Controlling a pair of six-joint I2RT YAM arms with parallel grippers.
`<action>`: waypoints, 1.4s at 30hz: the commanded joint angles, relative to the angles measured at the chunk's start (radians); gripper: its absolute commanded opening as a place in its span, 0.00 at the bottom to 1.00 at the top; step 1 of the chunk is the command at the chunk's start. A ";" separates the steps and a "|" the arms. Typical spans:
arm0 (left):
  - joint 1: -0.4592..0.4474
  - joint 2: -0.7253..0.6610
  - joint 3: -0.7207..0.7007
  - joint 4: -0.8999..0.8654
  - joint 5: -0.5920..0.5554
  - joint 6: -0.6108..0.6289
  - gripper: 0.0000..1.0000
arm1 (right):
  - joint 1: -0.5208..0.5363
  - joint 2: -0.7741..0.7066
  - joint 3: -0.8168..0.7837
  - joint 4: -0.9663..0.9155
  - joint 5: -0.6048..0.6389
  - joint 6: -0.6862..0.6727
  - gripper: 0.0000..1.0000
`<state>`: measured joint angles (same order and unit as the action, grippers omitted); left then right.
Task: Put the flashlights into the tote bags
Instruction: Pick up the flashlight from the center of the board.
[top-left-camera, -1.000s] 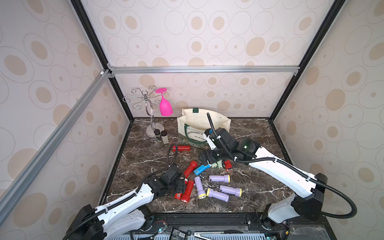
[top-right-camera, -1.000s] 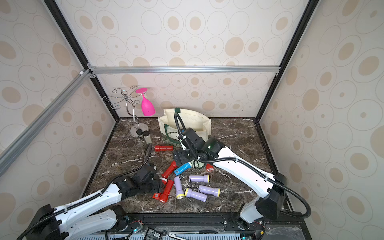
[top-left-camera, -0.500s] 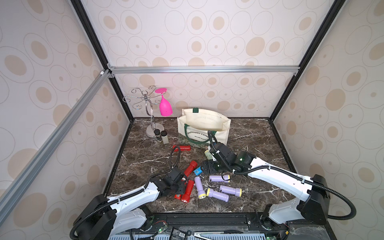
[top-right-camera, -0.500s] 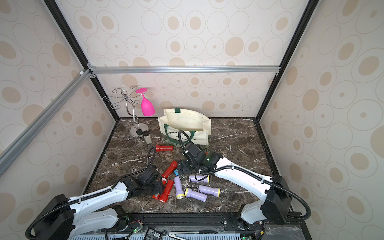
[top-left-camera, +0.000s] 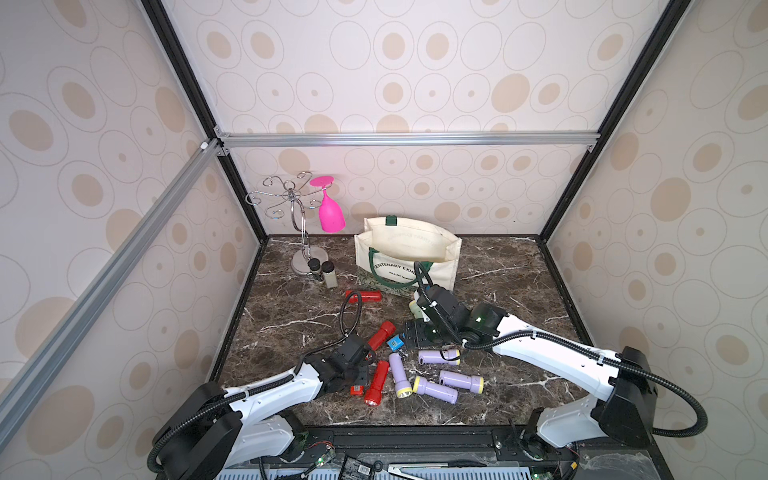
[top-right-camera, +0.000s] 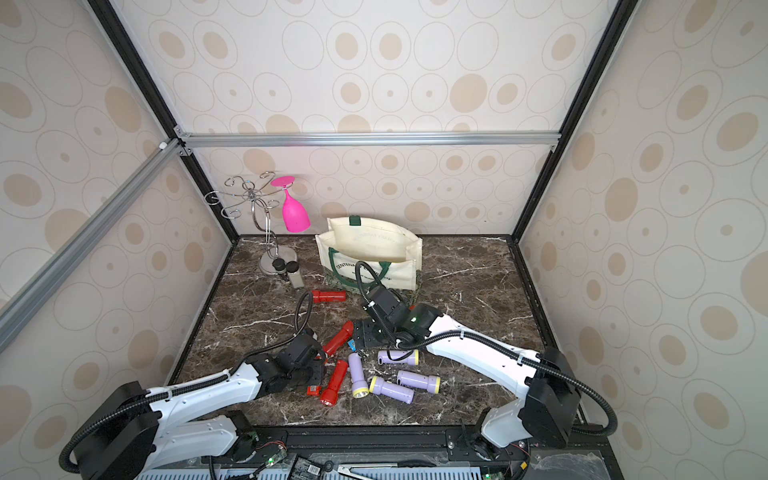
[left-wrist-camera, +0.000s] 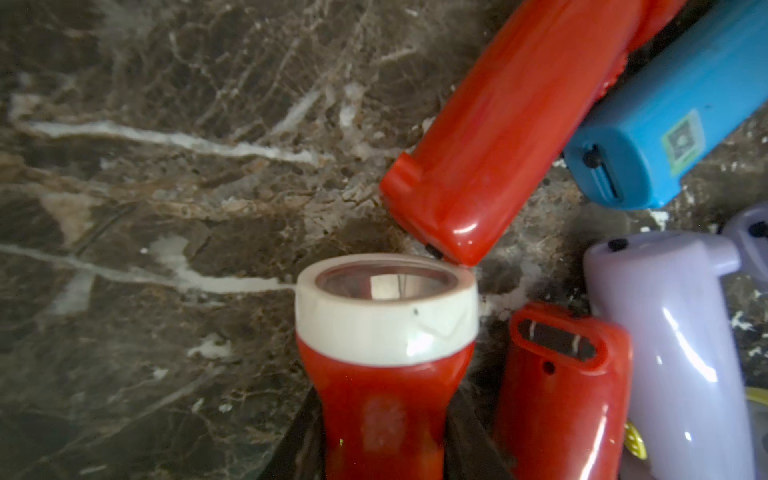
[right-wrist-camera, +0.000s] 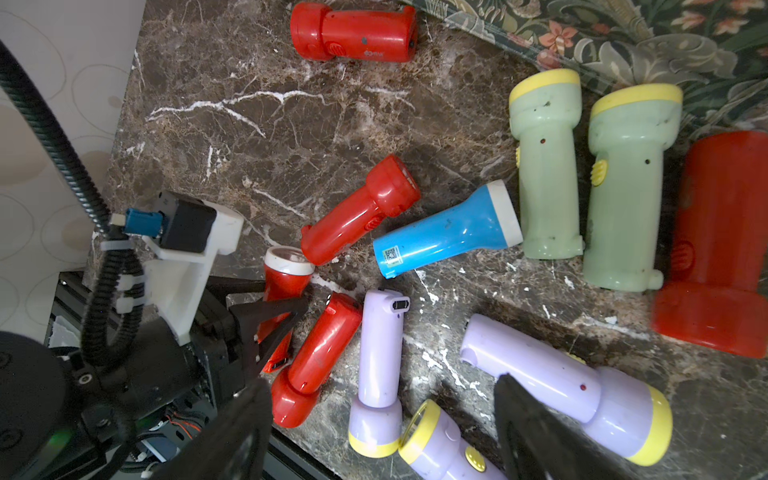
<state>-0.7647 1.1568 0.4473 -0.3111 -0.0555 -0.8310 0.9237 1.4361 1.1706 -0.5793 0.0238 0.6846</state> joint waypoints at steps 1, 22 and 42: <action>0.006 -0.066 0.028 -0.027 -0.051 -0.016 0.16 | 0.008 -0.005 -0.003 0.045 -0.017 -0.016 0.83; 0.056 -0.216 0.410 0.138 0.099 -0.173 0.05 | 0.009 -0.056 -0.188 0.690 -0.371 -0.020 0.84; 0.097 -0.266 0.342 0.234 0.174 -0.331 0.03 | 0.014 0.009 -0.102 0.731 -0.321 -0.021 0.52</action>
<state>-0.6720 0.9054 0.7876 -0.1127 0.1020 -1.1378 0.9279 1.4265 1.0420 0.1200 -0.3000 0.6594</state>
